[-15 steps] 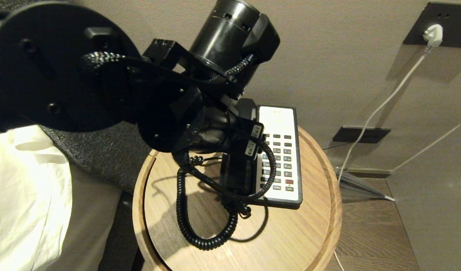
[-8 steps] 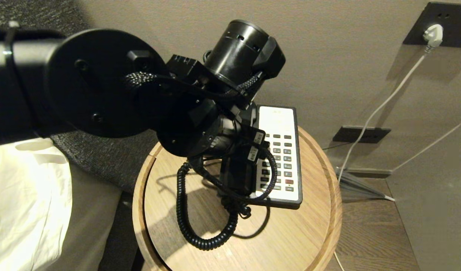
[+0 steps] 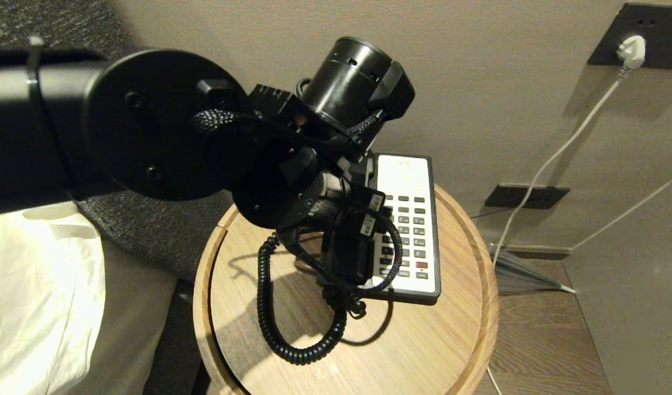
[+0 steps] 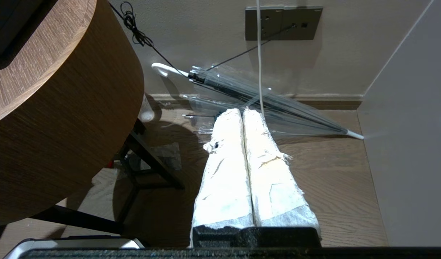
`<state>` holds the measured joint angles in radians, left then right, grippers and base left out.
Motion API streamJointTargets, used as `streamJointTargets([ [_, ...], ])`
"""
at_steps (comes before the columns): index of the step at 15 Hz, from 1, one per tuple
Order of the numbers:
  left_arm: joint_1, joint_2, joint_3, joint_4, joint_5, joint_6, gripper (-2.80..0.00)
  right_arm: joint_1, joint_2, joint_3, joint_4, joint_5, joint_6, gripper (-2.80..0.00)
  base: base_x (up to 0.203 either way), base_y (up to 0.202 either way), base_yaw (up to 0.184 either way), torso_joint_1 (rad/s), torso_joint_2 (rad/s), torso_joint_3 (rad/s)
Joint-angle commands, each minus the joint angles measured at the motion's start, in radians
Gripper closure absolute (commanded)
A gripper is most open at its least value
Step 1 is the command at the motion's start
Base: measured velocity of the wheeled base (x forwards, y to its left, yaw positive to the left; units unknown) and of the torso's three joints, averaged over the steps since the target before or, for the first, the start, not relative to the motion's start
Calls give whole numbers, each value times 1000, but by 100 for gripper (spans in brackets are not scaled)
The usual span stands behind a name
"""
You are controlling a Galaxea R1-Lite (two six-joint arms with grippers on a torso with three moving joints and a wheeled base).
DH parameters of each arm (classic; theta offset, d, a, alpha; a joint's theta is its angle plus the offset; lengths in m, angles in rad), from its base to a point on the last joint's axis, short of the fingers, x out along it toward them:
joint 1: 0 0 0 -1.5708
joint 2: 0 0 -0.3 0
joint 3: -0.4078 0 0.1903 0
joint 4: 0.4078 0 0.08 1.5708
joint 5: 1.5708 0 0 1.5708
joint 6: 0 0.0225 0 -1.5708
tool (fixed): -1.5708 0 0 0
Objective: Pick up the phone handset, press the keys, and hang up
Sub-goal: Pick up the desk phone handset
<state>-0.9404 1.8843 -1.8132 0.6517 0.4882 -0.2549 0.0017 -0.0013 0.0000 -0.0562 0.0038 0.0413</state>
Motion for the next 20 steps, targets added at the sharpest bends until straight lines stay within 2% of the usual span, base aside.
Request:
streamJointTargets([
  [1,-1,2,-2,4,3,-3,0,1,1,21,-1,1,0,0,0,0,0,0,0,0],
  [12,-1,-11,-5,3,4,-23,0,0,1,21,-1,1,0,0,0,0,0,0,0,0],
  [16,-1,-83,-6,2,24,-23,0,0,1,21,-1,1,0,0,0,0,0,0,0,0],
  [20,-2,-235,-3,-7,28,-31,0,0,1,21,-1,1,0,0,0,0,0,0,0,0],
])
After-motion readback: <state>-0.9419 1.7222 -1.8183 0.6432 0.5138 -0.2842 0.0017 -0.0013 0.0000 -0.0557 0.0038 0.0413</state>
